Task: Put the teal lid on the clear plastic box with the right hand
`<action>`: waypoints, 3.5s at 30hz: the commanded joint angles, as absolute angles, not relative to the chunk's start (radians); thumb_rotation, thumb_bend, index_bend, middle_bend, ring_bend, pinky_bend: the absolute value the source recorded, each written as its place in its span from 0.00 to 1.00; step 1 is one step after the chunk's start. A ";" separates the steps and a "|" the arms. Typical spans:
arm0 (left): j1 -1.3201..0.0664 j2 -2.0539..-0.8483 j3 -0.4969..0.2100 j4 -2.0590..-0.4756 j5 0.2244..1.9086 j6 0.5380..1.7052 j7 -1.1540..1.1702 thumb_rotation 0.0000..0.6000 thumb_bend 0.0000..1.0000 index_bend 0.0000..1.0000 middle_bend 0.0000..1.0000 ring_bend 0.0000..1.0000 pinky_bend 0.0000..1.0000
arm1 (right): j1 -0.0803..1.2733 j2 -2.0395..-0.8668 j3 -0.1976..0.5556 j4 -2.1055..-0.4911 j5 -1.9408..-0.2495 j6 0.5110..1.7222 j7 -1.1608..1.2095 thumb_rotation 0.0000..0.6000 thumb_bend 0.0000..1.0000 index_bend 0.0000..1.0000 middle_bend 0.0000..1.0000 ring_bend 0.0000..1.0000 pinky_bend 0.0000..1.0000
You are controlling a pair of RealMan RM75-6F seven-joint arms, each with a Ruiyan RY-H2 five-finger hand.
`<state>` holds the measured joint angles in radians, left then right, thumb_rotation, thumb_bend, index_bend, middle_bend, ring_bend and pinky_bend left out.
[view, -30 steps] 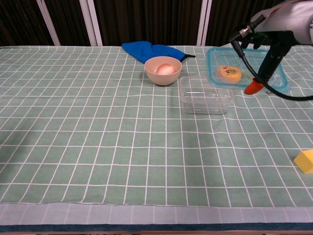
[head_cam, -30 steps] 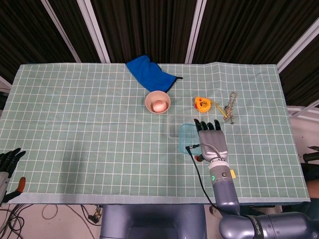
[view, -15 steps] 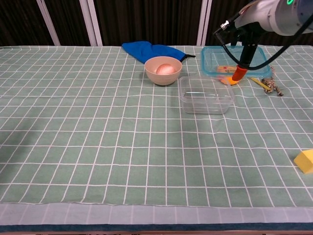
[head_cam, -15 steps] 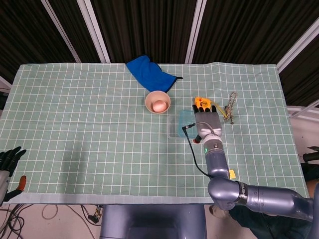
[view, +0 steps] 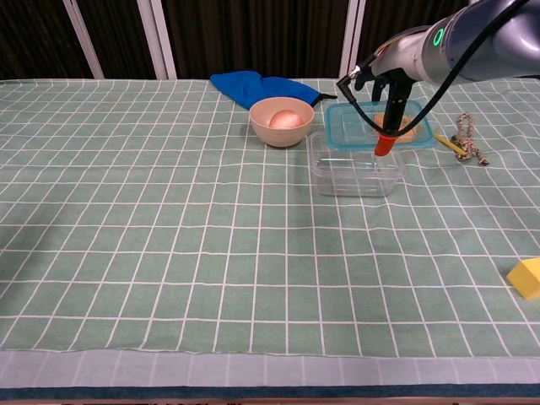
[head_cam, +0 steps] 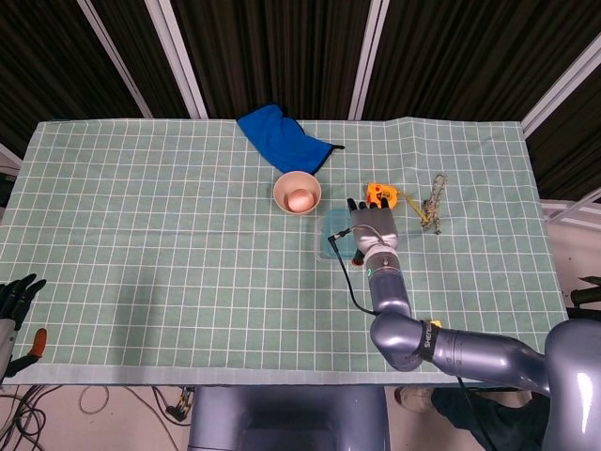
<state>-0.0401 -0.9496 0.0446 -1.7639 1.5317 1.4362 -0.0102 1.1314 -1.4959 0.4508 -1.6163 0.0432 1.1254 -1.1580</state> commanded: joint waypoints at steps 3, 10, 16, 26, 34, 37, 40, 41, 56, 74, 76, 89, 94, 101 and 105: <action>-0.039 -0.954 0.042 -1.756 1.537 1.444 -0.011 1.00 0.53 0.06 0.00 0.00 0.00 | 1.148 -1.518 0.435 -1.580 0.040 1.109 -1.128 1.00 0.21 0.00 0.53 0.16 0.00; -0.041 -0.960 0.035 -1.738 1.543 1.456 -0.005 1.00 0.53 0.06 0.00 0.00 0.00 | 1.174 -1.572 0.417 -1.528 0.043 1.093 -1.101 1.00 0.21 0.00 0.53 0.16 0.00; -0.052 -0.978 0.030 -1.660 1.620 1.499 -0.054 1.00 0.53 0.06 0.00 0.00 0.00 | 1.190 -1.598 0.406 -1.489 0.045 1.080 -1.083 1.00 0.21 0.00 0.53 0.16 0.00; -0.066 -0.990 0.031 -1.603 1.650 1.509 -0.110 1.00 0.53 0.06 0.00 0.00 0.00 | 1.208 -1.628 0.392 -1.434 0.044 1.052 -1.065 1.00 0.21 0.00 0.53 0.16 0.00; -0.066 -0.990 0.031 -1.607 1.636 1.505 -0.106 1.00 0.53 0.06 0.00 0.00 0.00 | 1.217 -1.638 0.386 -1.403 0.042 1.039 -1.057 1.00 0.21 0.00 0.53 0.16 0.00; -0.067 -0.989 0.031 -1.611 1.631 1.502 -0.106 1.00 0.53 0.06 0.00 0.00 0.00 | 1.219 -1.637 0.384 -1.397 0.041 1.039 -1.055 1.00 0.21 0.00 0.53 0.16 0.00; -0.067 -0.988 0.032 -1.612 1.630 1.501 -0.103 1.00 0.53 0.06 0.00 0.00 0.00 | 1.220 -1.633 0.383 -1.396 0.043 1.039 -1.054 1.00 0.21 0.00 0.53 0.16 0.00; -0.068 -0.988 0.032 -1.613 1.629 1.501 -0.102 1.00 0.53 0.06 0.00 0.00 0.00 | 1.220 -1.632 0.382 -1.396 0.044 1.039 -1.055 1.00 0.21 0.00 0.53 0.16 0.00; -0.068 -0.984 0.032 -1.626 1.613 1.493 -0.097 1.00 0.53 0.06 0.00 0.00 0.00 | 1.222 -1.626 0.369 -1.395 0.051 1.027 -1.053 1.00 0.21 0.00 0.53 0.16 0.00; -0.066 -0.984 0.029 -1.641 1.592 1.488 -0.086 1.00 0.53 0.06 0.00 0.00 0.00 | 1.221 -1.621 0.350 -1.390 0.045 1.024 -1.050 1.00 0.21 0.00 0.53 0.16 0.00; -0.066 -0.983 0.029 -1.642 1.592 1.488 -0.085 1.00 0.53 0.06 0.00 0.00 0.00 | 1.220 -1.622 0.350 -1.390 0.045 1.022 -1.048 1.00 0.21 0.00 0.53 0.16 0.00; -0.066 -0.983 0.030 -1.641 1.593 1.488 -0.086 1.00 0.53 0.06 0.00 0.00 0.00 | 1.221 -1.628 0.345 -1.384 0.043 1.023 -1.041 1.00 0.21 0.00 0.53 0.16 0.00; -0.066 -0.983 0.030 -1.643 1.590 1.486 -0.085 1.00 0.53 0.06 0.00 0.00 0.00 | 1.222 -1.632 0.344 -1.377 0.043 1.019 -1.041 1.00 0.21 0.00 0.53 0.16 0.00; -0.066 -0.982 0.029 -1.644 1.588 1.484 -0.084 1.00 0.53 0.06 0.00 0.00 0.00 | 1.222 -1.634 0.342 -1.371 0.044 1.019 -1.042 1.00 0.21 0.00 0.53 0.16 0.00; -0.066 -0.982 0.029 -1.645 1.588 1.484 -0.084 1.00 0.53 0.06 0.00 0.00 0.00 | 1.222 -1.634 0.344 -1.371 0.044 1.018 -1.041 1.00 0.21 0.00 0.53 0.16 0.00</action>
<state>-0.0663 -0.9821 0.0292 -1.6449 1.5881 1.4841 -0.0842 1.2222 -1.6340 0.3438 -1.3711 0.0444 1.0185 -1.0412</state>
